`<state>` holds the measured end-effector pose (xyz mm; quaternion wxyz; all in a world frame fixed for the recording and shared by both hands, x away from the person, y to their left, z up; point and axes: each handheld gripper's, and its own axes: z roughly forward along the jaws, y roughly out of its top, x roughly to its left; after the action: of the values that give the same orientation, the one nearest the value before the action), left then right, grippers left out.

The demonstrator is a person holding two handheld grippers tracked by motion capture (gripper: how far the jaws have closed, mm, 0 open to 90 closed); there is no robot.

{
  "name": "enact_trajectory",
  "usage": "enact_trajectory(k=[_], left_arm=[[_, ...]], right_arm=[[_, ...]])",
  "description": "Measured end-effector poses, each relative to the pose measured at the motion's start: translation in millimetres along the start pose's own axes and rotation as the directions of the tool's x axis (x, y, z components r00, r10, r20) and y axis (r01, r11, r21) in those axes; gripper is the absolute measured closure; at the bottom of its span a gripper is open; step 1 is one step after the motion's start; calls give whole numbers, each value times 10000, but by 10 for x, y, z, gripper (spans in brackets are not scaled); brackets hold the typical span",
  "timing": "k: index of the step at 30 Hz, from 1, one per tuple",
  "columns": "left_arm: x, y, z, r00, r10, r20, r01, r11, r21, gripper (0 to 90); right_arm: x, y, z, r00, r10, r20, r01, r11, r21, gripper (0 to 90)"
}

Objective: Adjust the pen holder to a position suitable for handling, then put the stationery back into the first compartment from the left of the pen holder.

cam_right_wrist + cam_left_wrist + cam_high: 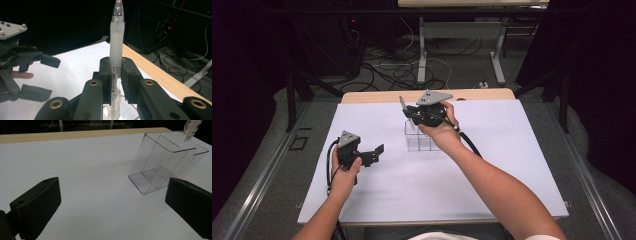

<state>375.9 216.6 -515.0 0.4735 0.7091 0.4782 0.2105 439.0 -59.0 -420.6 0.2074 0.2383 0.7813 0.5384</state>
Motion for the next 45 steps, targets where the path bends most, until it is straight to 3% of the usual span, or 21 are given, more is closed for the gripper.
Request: enact_trajectory(k=[3, 7, 14, 36, 45], left_arm=[[-2, 1, 3, 10000, -1, 6, 1, 10000, -16, 3], [-2, -3, -3, 10000, -11, 9, 11, 10000, -27, 3], [9, -10, -14, 10000, -24, -38, 24, 10000, -39, 3], [3, -27, -27, 10000, 23, -67, -23, 10000, -5, 3], [1, -16, -3, 10000, 30, -72, -30, 10000, 26, 3]], right_arm=[[-14, -36, 18, 9991, 417, 54, -416, 9989, -208, 796], [-37, -85, 38, 9982, 552, 222, -549, 9984, -151, 795], [-74, -197, 95, 9914, 1264, 344, -1249, 9913, -421, 795], [-85, -549, 245, 9839, 1749, 375, -1760, 9839, 301, 795], [-63, -613, 285, 9829, 1810, 328, -1827, 9814, 590, 794]])
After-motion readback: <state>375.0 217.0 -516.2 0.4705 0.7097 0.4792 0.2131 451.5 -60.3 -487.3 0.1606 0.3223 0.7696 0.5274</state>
